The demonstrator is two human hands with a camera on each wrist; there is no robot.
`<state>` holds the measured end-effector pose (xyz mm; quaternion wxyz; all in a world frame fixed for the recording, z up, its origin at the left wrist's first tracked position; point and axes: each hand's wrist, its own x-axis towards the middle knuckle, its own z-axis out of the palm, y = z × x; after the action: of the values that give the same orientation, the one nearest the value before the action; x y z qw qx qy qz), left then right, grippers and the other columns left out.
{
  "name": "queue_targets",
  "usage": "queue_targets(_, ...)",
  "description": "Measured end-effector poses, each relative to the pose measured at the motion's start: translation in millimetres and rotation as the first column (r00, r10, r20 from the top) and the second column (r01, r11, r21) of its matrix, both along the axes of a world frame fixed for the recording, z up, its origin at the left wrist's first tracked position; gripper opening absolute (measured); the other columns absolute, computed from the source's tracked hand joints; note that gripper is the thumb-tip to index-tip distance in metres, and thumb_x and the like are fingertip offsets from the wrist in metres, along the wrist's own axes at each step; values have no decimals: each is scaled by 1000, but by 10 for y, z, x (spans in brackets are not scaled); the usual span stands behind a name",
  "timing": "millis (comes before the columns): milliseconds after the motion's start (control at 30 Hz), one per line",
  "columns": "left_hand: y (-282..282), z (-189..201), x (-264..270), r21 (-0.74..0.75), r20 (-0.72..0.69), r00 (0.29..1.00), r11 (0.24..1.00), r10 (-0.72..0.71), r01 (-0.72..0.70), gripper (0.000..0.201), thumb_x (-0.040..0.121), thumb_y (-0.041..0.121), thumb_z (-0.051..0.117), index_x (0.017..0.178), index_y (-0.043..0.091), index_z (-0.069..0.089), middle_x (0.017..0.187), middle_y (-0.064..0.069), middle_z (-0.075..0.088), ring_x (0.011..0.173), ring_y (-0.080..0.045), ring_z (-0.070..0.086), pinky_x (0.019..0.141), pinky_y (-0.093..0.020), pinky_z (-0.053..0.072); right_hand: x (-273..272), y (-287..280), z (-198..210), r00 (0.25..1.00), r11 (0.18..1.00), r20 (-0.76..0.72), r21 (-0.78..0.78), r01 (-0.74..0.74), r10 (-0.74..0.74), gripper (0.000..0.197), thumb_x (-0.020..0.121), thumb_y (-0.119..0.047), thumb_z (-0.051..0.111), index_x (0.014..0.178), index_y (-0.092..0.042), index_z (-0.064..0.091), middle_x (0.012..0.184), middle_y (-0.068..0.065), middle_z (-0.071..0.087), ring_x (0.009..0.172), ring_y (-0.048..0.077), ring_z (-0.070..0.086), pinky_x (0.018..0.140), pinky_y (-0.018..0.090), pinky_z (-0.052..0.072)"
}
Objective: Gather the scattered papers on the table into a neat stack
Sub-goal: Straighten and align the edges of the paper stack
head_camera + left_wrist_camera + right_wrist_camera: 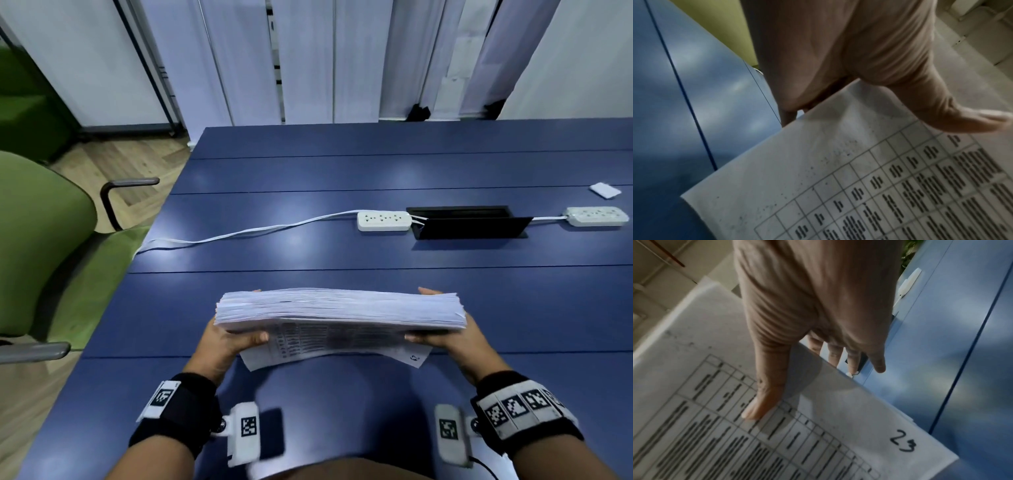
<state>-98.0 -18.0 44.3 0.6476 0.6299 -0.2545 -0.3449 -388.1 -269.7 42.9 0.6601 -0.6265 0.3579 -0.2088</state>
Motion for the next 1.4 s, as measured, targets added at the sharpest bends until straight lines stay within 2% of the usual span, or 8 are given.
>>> queue_targets(233,-108,48,-52,-24,-2,999,999,47,-47,81,27,28,98,89,-7,59,74,-1,72,72,-10,67,67,-19,53,201,175,43,978,993,185,90,81,-97,90,17,-30,98,93,4,65,78,3,75,70,12,70,64,24,56)
queue_targets(367,-87,197,23,-81,75,996,996,41,-35,70,33,33,95,80,0,54,65,8,63,64,-5,60,64,-14,48,195,138,162,969,995,226,8,100,-99,78,27,-33,97,91,0,67,81,3,75,74,11,70,67,20,55)
queue_targets(567,-43,91,139,1,38,999,1000,11,-11,99,28,41,97,110,-1,60,101,-3,71,88,-8,67,75,-17,53,116,16,188,994,999,106,-40,18,-14,52,50,6,84,98,-2,66,89,3,75,84,15,69,74,24,55)
queue_targets(833,-77,12,115,-27,-26,1000,1000,0,-1,66,34,31,98,79,11,53,83,-4,64,95,-22,64,88,-35,50,213,62,136,985,997,157,-30,74,-68,37,59,4,85,93,6,69,86,11,69,80,17,66,72,27,52)
queue_targets(1067,-97,1,44,89,149,987,993,61,-75,31,52,31,74,67,11,56,71,-4,57,66,-15,53,63,-29,42,179,36,432,998,977,1,-200,69,-70,40,59,14,82,87,-11,69,84,-4,72,78,12,63,70,18,52)
queue_targets(1167,-89,13,30,55,184,978,993,96,-108,31,51,30,76,67,11,56,67,1,55,63,-13,49,59,-27,39,210,9,774,946,816,-305,-571,-94,-105,42,61,-12,89,89,-31,64,87,-16,69,85,9,62,98,28,43)
queue_targets(1267,-111,80,-35,14,187,976,993,113,-118,33,51,30,77,65,12,54,62,5,52,58,-8,46,53,-23,37,458,179,995,699,475,-691,-685,-552,-186,50,72,-38,78,115,-37,53,112,-16,60,115,15,52,115,54,13)
queue_targets(1400,-190,377,-140,-44,235,967,995,95,-88,31,58,2,86,68,8,58,58,11,57,56,1,52,56,-13,43,930,568,1127,706,316,-699,-699,-642,-111,59,78,-36,68,132,-34,45,118,-9,58,122,17,49,117,49,13)
